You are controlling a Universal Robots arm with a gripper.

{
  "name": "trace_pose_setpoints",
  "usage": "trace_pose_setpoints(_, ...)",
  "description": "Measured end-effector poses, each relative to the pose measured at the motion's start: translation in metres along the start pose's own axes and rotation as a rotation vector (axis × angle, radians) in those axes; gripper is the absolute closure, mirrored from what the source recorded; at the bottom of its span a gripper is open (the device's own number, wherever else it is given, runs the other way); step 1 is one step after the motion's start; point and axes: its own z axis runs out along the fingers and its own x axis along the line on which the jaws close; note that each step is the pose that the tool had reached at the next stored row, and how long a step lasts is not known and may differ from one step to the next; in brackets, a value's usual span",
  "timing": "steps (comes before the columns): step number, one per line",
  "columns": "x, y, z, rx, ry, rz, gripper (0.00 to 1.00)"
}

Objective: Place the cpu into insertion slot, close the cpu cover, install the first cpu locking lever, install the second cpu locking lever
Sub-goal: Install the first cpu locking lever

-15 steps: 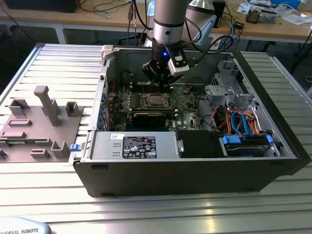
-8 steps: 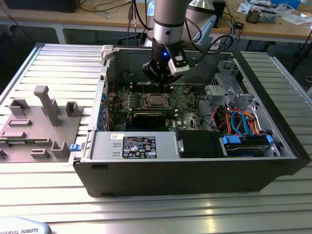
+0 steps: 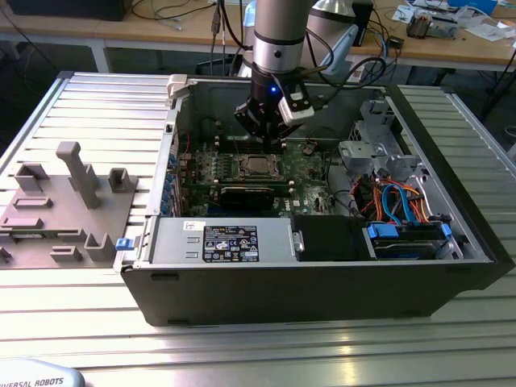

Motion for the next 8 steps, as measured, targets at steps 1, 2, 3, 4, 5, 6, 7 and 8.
trace_pose_setpoints(1,0.0000,0.0000,0.0000,0.0000,0.0000,-0.002,0.89)
trace_pose_setpoints(2,0.0000,0.0000,0.0000,0.0000,0.0000,-0.005,0.89)
trace_pose_setpoints(3,0.0000,0.0000,0.0000,0.0000,-0.0001,-0.007,0.89)
trace_pose_setpoints(4,0.0000,0.0000,0.0000,0.0000,-0.0001,-0.010,0.89)
trace_pose_setpoints(5,0.0000,0.0000,0.0000,-0.0001,-0.0001,-0.011,0.89)
trace_pose_setpoints(6,0.0000,0.0000,0.0000,-0.0001,-0.0002,-0.013,0.89)
trace_pose_setpoints(7,0.0000,0.0000,0.0000,-0.0001,-0.0003,-0.015,0.89)
trace_pose_setpoints(8,0.0000,0.0000,0.0000,-0.0001,-0.0003,-0.016,0.89)
